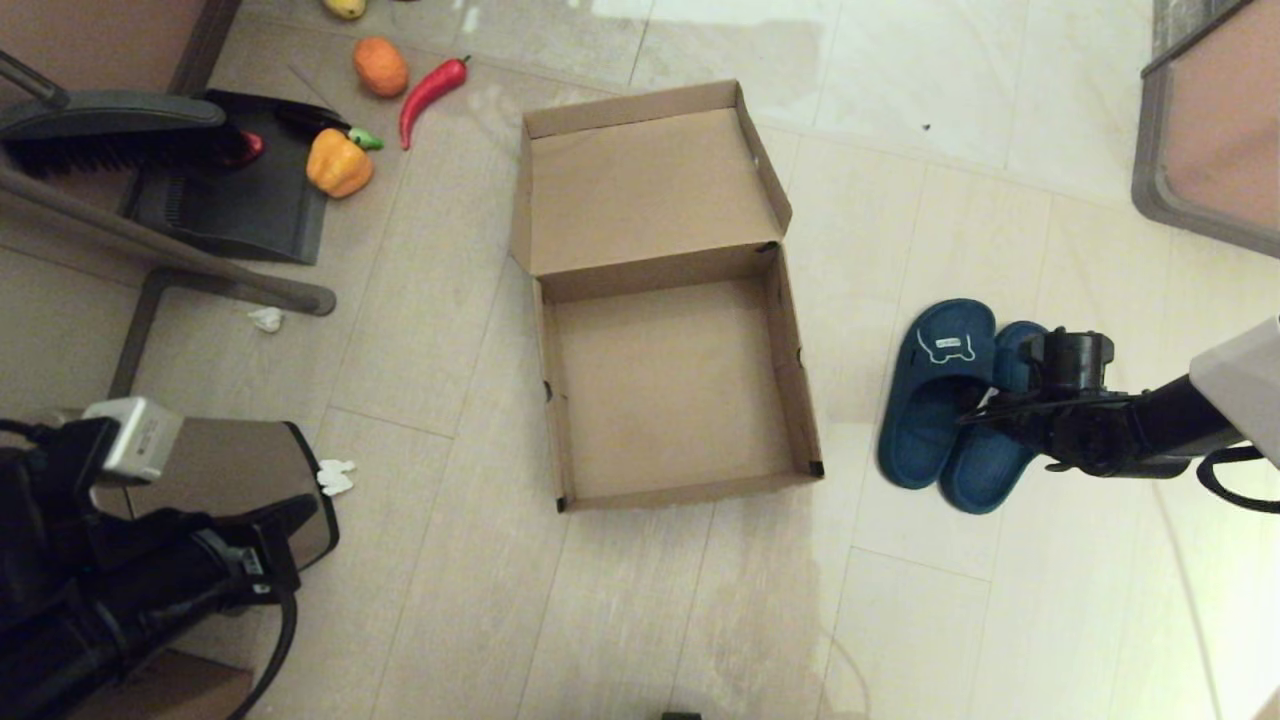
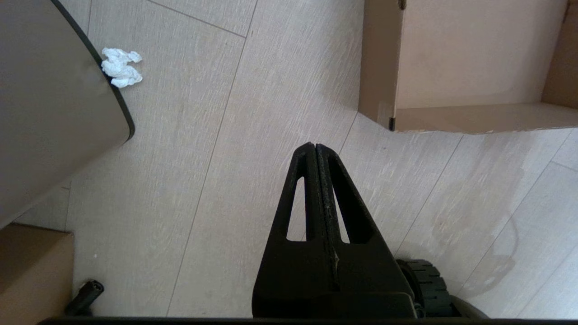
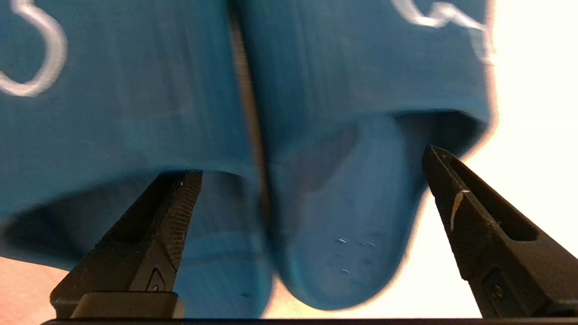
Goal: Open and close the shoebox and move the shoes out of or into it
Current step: Put the shoes into the shoe box
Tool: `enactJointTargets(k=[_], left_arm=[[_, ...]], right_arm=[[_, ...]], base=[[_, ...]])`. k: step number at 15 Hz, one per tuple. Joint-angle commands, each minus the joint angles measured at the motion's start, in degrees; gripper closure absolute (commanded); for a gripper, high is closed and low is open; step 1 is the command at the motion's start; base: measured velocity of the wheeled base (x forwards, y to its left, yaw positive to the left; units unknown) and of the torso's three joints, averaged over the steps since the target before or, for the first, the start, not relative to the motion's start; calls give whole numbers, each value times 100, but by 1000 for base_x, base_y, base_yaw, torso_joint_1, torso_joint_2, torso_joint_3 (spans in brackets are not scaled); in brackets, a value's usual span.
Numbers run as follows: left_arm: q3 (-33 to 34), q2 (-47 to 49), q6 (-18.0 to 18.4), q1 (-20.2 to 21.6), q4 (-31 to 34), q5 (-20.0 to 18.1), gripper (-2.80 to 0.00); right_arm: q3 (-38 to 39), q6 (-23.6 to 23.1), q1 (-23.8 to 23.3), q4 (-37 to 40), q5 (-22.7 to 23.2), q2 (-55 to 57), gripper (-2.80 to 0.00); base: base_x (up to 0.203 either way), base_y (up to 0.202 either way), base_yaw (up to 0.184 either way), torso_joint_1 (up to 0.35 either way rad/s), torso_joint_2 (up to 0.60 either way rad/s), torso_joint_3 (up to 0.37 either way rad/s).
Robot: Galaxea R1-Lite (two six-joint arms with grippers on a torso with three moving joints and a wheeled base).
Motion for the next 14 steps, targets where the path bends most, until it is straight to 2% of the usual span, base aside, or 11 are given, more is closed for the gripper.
enactJointTargets(k=[1,3,12,13,14], left_arm=[[-16,79,12,0,-21,5,0],[-16,70,105,0,-21,5,0],[-8,-9,114,0,-30,8,0],[-8,-18,114,4,-26,14,0],[-8,-26,114,9,-30,14,0]], right_arm=[[-141,11,-19,-14,11,132,-280],[-473,5,-19,28,38,256,-280],[-1770,-42,-19,587,-10,884,-280],[-1859,-42,-16,658,-14,908,0],[-1890,-51,-10,682,-14,918,0]], base=[[0,0,0,0,0,0],[0,0,0,0,0,0],[0,0,0,0,0,0],[0,0,0,0,0,0],[0,0,0,0,0,0]])
